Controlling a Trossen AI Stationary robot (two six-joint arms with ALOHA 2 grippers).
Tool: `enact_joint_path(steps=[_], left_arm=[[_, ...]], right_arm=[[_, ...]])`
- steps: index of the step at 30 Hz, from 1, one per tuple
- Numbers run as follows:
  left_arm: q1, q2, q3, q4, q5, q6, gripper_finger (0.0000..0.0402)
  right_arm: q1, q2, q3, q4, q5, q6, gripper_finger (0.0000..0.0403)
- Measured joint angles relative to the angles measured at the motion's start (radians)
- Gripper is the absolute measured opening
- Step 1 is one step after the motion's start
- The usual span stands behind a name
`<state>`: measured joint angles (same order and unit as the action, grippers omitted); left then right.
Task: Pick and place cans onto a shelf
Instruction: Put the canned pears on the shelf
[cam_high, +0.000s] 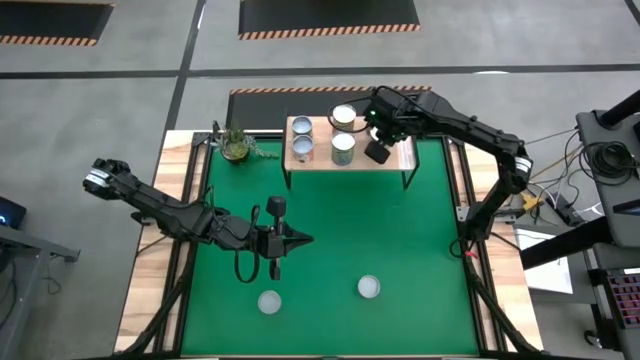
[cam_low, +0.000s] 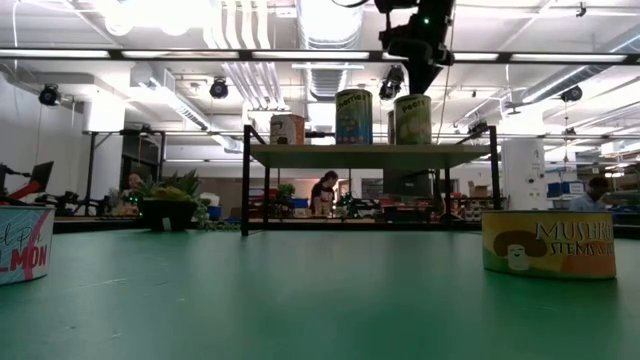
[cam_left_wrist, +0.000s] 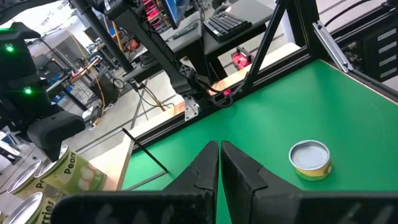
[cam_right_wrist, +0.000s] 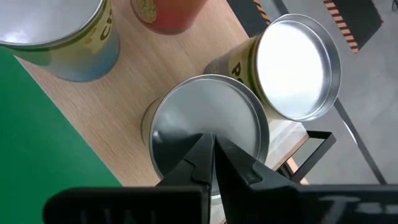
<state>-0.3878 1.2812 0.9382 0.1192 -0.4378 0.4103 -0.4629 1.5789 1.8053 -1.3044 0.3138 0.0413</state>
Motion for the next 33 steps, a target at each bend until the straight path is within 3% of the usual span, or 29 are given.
enact_joint_path(steps=[9,21,33], left_arm=[[0.0,0.0,0.0,0.0,0.0,0.0,0.0],[0.0,0.0,0.0,0.0,0.0,0.0,0.0],[0.0,0.0,0.0,0.003,0.0,0.0,0.0]], right_arm=[[0.0,-0.022,0.0,0.0,-0.001,0.023,0.0009],[0.0,-0.016,-0.024,-0.012,-0.097,0.066,0.0009],[0.018,-0.032,-0.013,-0.059,-0.122,0.066,0.0009]])
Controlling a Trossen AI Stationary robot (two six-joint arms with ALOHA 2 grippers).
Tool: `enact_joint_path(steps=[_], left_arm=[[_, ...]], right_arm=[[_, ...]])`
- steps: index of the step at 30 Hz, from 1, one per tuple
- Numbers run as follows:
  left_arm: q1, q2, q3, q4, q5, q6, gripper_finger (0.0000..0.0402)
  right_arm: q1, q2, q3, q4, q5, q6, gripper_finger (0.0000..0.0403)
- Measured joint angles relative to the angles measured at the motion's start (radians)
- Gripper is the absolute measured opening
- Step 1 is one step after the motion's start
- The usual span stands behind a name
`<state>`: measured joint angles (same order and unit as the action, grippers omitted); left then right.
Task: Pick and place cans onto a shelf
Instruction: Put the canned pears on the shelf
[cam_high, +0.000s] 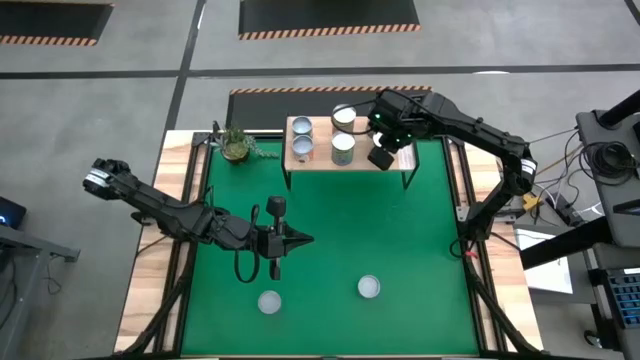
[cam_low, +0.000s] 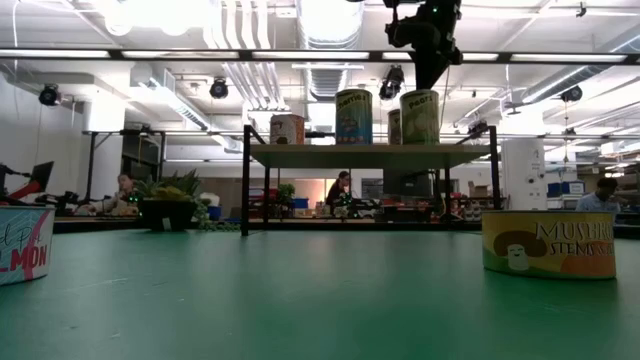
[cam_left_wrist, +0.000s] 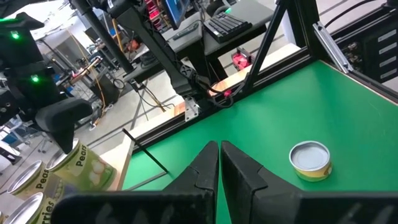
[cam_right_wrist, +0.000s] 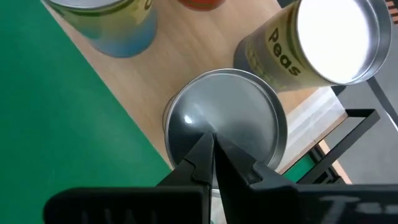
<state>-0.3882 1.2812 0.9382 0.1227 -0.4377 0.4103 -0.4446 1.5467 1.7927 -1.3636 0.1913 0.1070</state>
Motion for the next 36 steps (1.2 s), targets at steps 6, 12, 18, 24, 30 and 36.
enact_joint_path(steps=[6,12,18,24,30,36], left_arm=[[0.0,0.0,0.0,0.002,0.0,0.0,0.0],[0.0,0.0,0.0,0.004,0.0,0.0,0.0],[0.0,0.0,0.0,0.005,0.0,0.0,0.0],[0.0,0.0,0.0,0.005,0.0,0.0,0.0],[0.0,0.0,0.0,0.005,0.0,0.0,0.0],[0.0,0.0,0.0,0.005,0.0,0.0,0.0]], right_arm=[[0.019,0.0,0.0,0.006,-0.012,-0.001,0.0009],[0.028,0.003,0.0,0.009,-0.009,0.004,0.0009],[0.028,-0.004,-0.001,0.011,0.028,-0.002,0.0009],[0.028,-0.021,-0.001,0.015,0.042,-0.003,0.0009],[0.028,-0.027,-0.001,0.019,0.045,-0.008,0.0009],[0.028,-0.034,0.0,0.079,0.045,-0.044,0.0009]])
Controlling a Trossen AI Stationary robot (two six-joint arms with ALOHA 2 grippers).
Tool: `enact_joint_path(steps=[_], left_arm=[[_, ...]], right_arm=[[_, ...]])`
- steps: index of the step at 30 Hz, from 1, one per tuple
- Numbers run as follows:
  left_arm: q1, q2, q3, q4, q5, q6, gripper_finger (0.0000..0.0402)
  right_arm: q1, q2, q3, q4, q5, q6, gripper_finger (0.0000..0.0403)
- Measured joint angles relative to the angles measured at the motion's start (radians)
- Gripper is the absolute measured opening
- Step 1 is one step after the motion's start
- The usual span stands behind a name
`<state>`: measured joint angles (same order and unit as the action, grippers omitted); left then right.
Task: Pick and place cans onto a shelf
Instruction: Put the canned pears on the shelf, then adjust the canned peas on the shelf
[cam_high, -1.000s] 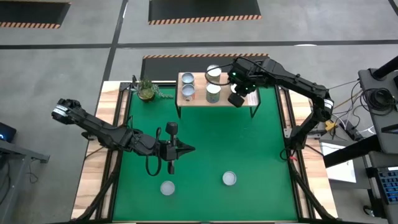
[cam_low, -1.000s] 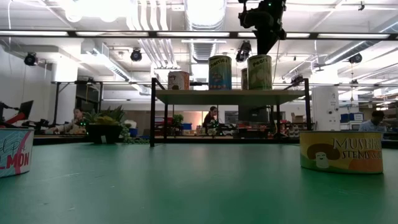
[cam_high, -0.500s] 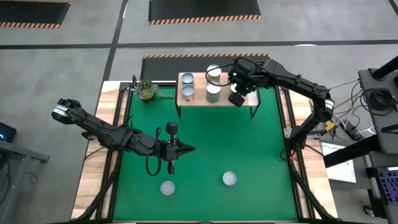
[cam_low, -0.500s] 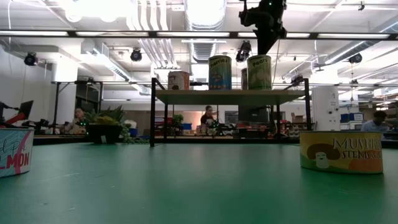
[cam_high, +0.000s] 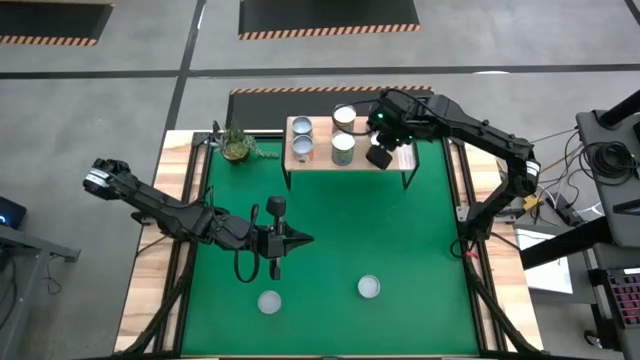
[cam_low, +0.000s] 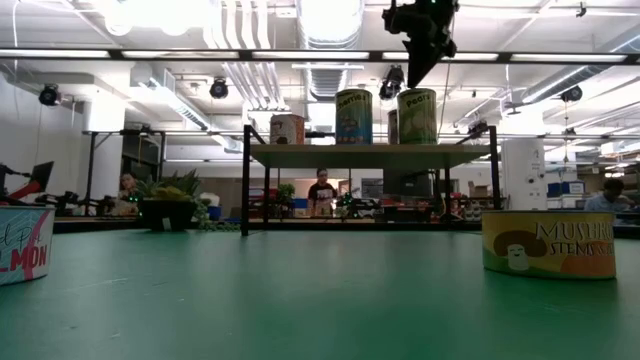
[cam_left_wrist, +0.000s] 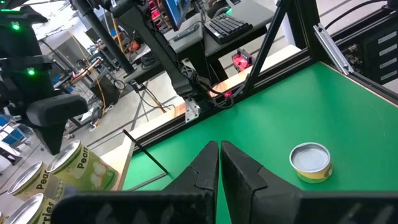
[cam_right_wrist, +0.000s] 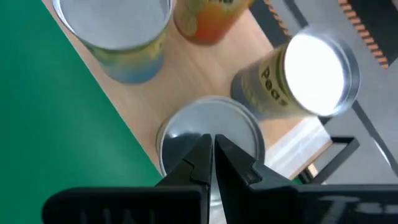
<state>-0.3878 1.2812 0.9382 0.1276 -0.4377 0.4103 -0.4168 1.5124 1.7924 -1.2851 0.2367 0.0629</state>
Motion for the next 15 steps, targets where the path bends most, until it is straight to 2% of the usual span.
enact_joint_path(steps=[6,15], left_arm=[[0.0,0.0,0.0,0.0,0.0,0.0,0.0],[0.0,0.0,0.0,-0.001,0.0,0.0,0.0]], right_arm=[[-0.022,0.003,0.019,0.071,0.049,-0.074,0.0009],[-0.148,0.019,0.019,0.147,0.047,-0.161,0.0009]])
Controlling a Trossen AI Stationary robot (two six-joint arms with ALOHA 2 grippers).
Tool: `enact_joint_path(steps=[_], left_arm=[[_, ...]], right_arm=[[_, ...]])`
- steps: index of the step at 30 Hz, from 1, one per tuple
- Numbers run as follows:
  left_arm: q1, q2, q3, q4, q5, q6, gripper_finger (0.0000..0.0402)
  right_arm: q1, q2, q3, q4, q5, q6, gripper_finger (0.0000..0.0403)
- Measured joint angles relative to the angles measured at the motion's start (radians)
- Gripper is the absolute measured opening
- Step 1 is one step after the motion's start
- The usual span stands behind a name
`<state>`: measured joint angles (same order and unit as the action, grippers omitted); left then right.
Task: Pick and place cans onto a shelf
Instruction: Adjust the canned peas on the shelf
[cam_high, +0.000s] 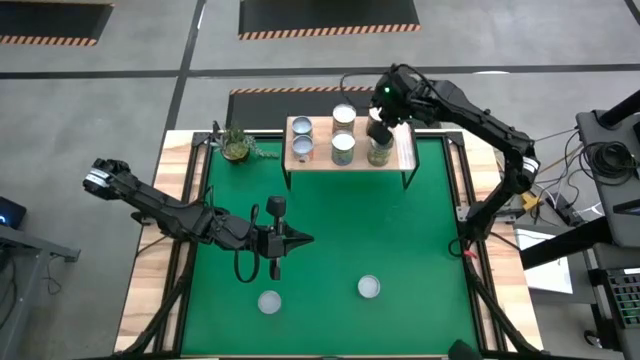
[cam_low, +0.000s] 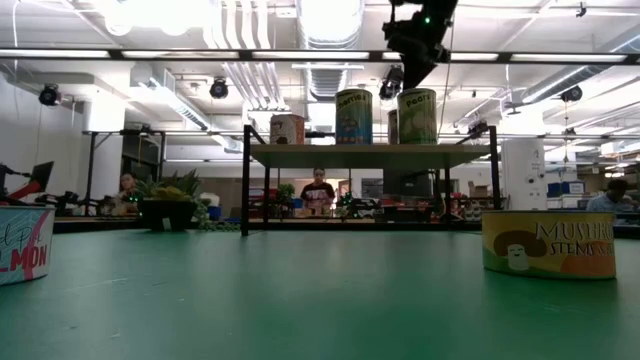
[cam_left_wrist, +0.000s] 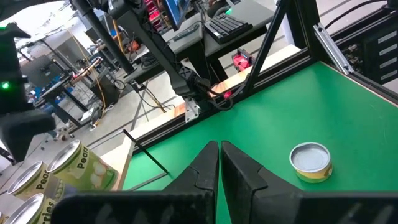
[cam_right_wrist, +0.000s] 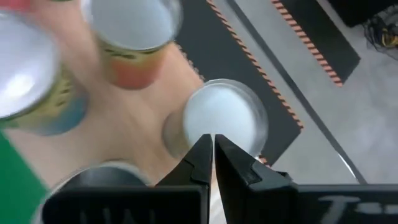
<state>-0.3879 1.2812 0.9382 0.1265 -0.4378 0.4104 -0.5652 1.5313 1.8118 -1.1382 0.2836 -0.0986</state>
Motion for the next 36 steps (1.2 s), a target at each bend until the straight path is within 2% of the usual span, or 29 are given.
enact_joint_path(steps=[6,20,36], left_arm=[[0.0,0.0,0.0,0.0,0.0,0.001,0.0],[0.0,0.0,0.0,-0.002,0.0,0.001,0.0],[0.0,0.0,0.0,0.001,0.0,0.001,0.0]], right_arm=[[-0.051,0.033,0.0,0.038,-0.081,-0.024,0.0009],[-0.085,0.087,0.0,0.065,-0.074,-0.059,0.0009],[-0.081,0.098,0.003,-0.004,-0.078,-0.059,0.0009]])
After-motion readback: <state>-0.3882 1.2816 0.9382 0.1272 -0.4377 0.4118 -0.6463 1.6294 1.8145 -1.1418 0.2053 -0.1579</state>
